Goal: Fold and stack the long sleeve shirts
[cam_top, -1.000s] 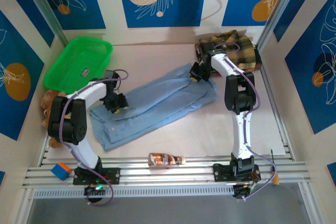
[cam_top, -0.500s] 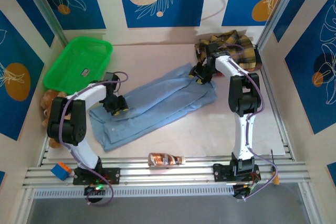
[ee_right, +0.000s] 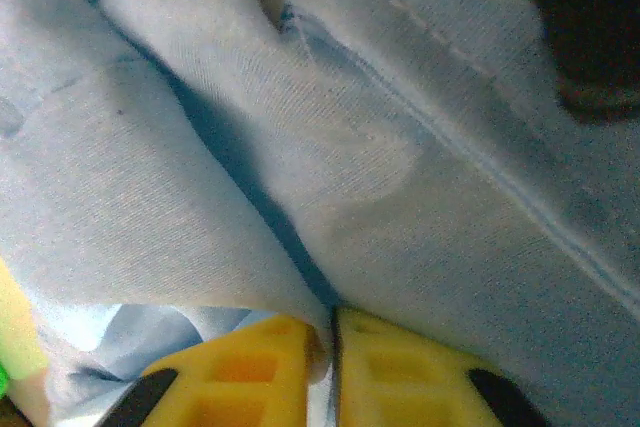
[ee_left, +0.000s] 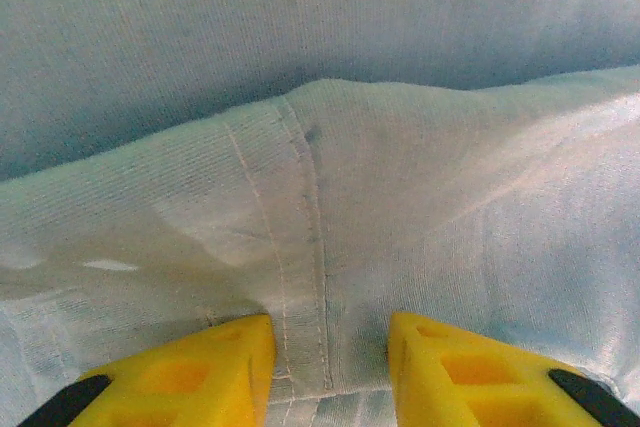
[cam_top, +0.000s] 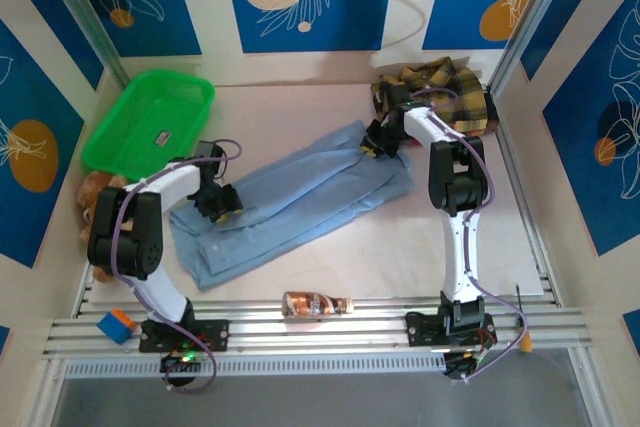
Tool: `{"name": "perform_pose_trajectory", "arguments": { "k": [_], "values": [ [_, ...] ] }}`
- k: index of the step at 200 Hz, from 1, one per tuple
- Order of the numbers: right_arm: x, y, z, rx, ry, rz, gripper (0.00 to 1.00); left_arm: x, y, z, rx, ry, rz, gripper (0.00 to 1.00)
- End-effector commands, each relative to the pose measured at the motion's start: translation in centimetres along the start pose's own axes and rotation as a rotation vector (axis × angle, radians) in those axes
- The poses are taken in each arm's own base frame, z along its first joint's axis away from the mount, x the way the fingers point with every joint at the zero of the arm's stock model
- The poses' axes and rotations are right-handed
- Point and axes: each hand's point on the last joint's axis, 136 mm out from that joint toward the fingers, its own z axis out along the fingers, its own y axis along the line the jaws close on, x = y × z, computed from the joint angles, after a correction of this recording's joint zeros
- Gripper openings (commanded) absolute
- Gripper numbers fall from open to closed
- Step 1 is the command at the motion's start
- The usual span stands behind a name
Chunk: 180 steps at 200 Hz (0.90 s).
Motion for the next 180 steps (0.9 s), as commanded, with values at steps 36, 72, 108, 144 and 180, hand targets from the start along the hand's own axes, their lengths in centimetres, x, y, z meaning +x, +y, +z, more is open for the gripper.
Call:
{"name": "perform_pose_trajectory", "arguments": {
  "k": [36,72,108,144,180],
  "values": [
    [-0.3,-1.7,-1.9,0.048,-0.034,0.067,0.00,1.2,2.7,0.6,-0.036,0.036,-0.070,0.37],
    [0.7,-3.1,-0.9,0.098,0.005,0.105,0.00,1.4,3.6,0.9,-0.043,0.043,-0.090,0.37],
    [0.4,-3.2,0.3,0.134,0.010,0.161,0.00,1.4,4.2,0.8,-0.050,0.047,-0.108,0.37],
    [-1.8,-1.5,1.5,0.120,-0.033,0.243,0.00,1.3,4.3,0.7,-0.036,0.047,-0.129,0.36],
    [-4.1,0.4,3.3,0.066,-0.097,0.362,0.00,1.4,3.7,0.3,0.000,0.052,-0.148,0.38]
  ]
}}
